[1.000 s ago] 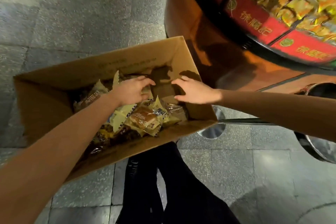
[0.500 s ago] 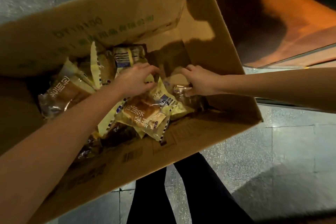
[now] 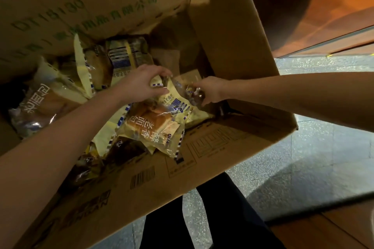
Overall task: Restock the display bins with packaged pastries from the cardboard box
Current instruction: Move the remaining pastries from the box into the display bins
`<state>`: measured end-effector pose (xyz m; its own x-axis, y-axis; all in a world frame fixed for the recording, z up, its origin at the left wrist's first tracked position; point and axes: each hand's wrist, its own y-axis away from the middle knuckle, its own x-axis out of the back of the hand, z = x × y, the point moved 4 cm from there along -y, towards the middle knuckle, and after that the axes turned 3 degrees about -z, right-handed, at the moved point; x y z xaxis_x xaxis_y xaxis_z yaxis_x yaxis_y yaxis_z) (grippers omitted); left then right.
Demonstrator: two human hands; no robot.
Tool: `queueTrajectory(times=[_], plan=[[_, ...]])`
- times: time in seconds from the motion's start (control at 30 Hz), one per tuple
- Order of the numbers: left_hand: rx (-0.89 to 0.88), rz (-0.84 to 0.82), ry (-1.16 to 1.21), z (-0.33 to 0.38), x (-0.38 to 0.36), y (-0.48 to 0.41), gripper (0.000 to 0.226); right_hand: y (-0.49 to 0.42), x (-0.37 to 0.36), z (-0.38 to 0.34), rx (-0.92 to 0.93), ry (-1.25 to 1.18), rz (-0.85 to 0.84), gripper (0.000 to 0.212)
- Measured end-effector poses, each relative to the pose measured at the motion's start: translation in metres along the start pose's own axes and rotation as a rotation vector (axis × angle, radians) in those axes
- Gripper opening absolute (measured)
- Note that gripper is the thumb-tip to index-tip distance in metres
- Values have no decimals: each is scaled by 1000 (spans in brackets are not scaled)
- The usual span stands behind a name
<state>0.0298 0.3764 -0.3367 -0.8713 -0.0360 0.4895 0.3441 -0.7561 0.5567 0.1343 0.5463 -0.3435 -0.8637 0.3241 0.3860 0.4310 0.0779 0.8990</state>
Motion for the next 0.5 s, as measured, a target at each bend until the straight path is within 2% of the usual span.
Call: queueTrajectory(times=[0.13, 0.33, 0.4, 0.5], plan=[[19, 21, 112, -1, -3, -2, 49, -11, -6, 4, -25, -57, -43, 75], [21, -12, 220, -13, -5, -9, 53, -18, -8, 4, -54, -151, -124, 87], [12, 0, 251, -13, -5, -11, 51, -19, -8, 4, -55, -170, -152, 77], [2, 6, 278, -14, -4, -10, 45, -18, -7, 2, -54, -124, -217, 50]])
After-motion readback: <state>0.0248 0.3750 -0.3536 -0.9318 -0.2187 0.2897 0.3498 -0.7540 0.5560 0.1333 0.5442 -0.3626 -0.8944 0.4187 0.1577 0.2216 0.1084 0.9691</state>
